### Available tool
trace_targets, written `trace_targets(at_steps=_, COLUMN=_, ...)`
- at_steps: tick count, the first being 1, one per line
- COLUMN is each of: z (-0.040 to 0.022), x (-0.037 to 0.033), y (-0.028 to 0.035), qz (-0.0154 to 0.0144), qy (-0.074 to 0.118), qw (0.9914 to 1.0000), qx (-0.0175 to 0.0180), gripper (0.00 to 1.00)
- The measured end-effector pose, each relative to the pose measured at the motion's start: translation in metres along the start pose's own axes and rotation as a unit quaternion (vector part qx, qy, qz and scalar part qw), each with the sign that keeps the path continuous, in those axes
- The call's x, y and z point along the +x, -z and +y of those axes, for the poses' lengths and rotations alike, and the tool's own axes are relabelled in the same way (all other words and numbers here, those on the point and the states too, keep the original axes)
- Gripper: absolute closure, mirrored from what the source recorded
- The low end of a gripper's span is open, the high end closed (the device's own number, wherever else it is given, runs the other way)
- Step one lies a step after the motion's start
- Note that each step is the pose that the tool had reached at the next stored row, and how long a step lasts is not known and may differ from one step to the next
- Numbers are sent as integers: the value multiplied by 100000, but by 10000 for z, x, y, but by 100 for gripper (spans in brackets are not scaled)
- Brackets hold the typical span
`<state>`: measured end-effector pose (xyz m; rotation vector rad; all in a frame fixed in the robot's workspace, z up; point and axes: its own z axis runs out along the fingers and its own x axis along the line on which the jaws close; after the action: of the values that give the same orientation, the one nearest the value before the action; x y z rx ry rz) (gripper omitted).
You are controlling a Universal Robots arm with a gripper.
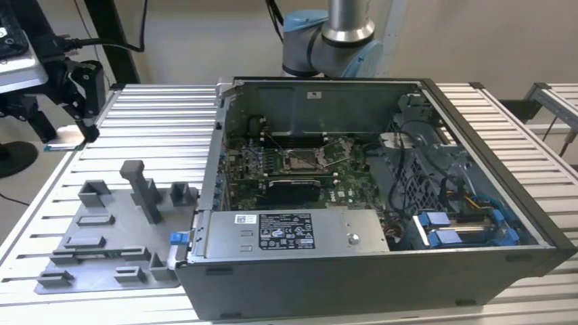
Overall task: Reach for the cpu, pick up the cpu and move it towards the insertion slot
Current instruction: 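Pick up the cpu and move it towards the insertion slot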
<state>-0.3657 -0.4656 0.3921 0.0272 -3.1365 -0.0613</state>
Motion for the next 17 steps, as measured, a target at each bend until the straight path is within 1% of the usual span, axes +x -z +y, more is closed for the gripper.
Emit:
trace_targets(at_steps=16, z=-7, x=-414, y=2, qz=-1, qy=1, qw=100000, qx=0, gripper=100)
trace_targets(at_steps=17, z=-8, x=-466, y=2, qz=2, qy=3, qw=100000, qx=1, gripper=100)
